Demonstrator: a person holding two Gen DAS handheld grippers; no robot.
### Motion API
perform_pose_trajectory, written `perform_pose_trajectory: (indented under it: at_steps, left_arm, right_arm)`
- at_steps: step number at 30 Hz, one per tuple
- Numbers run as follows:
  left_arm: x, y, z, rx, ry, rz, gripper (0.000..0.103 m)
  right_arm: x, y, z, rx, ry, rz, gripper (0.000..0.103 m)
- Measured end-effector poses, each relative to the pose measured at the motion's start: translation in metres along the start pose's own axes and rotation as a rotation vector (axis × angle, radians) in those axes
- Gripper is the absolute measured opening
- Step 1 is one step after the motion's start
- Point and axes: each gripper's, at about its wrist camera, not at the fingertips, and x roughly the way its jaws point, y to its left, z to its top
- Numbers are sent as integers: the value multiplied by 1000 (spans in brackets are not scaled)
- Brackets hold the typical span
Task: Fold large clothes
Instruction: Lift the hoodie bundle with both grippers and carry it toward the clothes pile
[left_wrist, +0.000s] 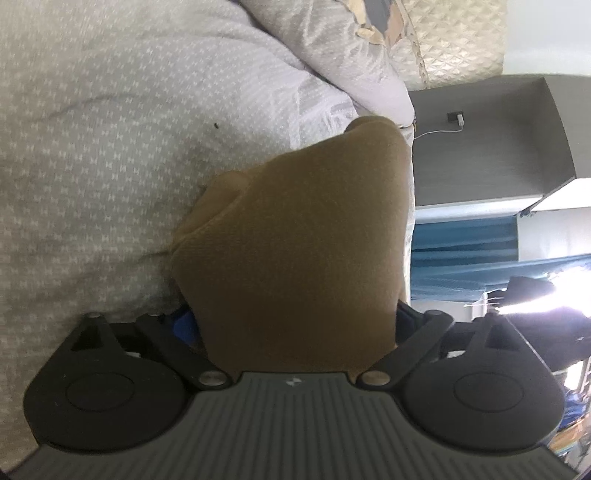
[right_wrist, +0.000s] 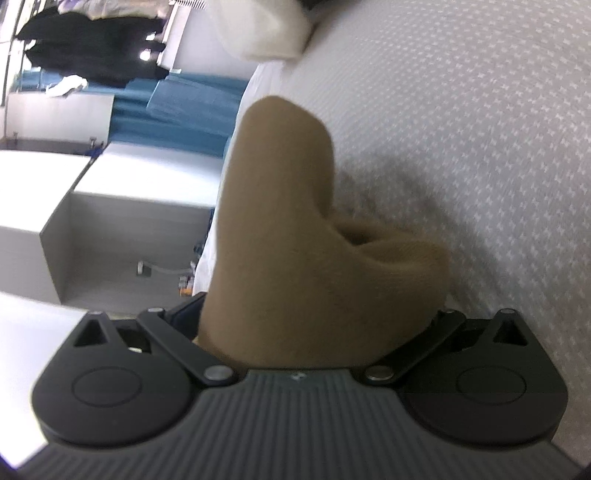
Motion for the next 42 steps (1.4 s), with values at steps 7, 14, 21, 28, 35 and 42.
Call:
perform_pose_trajectory:
  at_steps: [7,14,21,28,35,42]
  left_arm:
    - [-12,-20,-7,148,-58,24,76]
    - [-16,-34,-10,271,-102,34,66]
    - [-33,-47,-16,342,-110,15,62]
    - [-75,-73,-41,385,-43,-17,61]
    - [-118,-127,-92,432,36,-107,60]
    - [-139,-205,-170,510,110,-250,60]
  right_arm:
    - [0,22,-4,-167,-30,-20,75]
    - [-18,64,-3,-387,-26,92,57]
    - [-37,83,8,-406,-8,158,56]
    - [-102,108,23,-465,-29,229,56]
    - [-197,133,55,-472,-116,299,56]
    - [-295,149,113,-484,-263,344,56]
